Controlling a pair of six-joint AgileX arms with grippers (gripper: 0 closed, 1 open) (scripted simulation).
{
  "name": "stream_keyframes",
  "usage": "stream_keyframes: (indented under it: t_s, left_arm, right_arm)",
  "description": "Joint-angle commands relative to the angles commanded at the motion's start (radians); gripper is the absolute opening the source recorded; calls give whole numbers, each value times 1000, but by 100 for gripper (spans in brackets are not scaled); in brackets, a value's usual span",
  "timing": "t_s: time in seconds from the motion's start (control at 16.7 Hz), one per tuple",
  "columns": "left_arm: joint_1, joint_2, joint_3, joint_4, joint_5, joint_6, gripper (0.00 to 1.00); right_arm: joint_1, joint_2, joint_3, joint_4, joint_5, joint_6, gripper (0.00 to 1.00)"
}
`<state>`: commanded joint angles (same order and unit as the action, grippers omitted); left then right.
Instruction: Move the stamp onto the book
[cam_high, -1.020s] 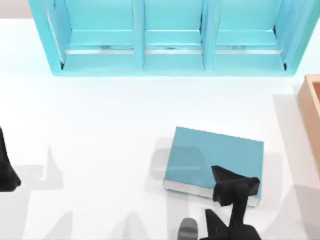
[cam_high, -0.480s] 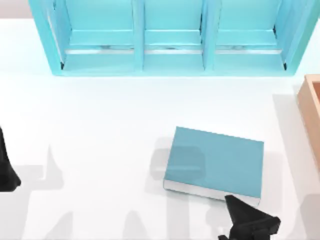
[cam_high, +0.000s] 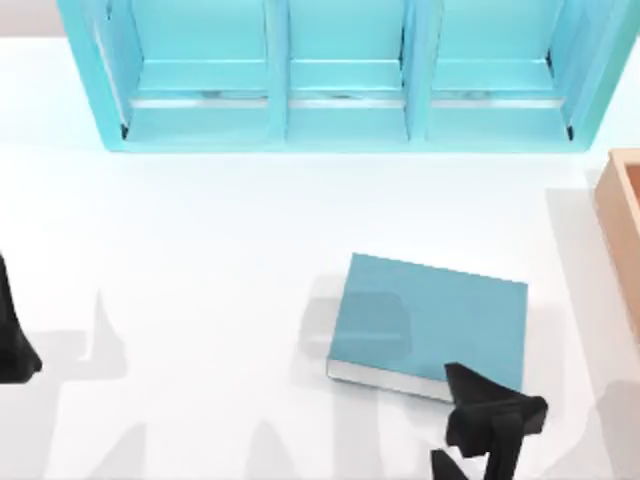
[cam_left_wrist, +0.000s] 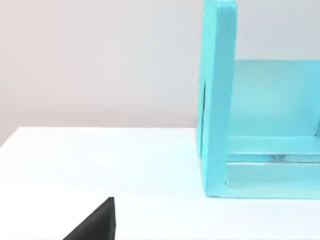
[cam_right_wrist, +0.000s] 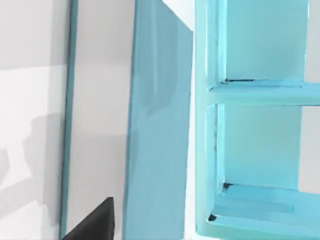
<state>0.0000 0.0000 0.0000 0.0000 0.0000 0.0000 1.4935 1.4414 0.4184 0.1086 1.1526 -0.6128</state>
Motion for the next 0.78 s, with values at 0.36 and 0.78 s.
stream_keyframes:
  t_s: [0.36, 0.78]
  left_arm:
    - [0, 0, 0, 0, 0, 0, 100]
    - [0, 0, 0, 0, 0, 0, 100]
  right_arm:
    - [-401, 79, 253, -300, -281, 87, 100]
    - [-1032, 212, 658, -784, -695, 209, 100]
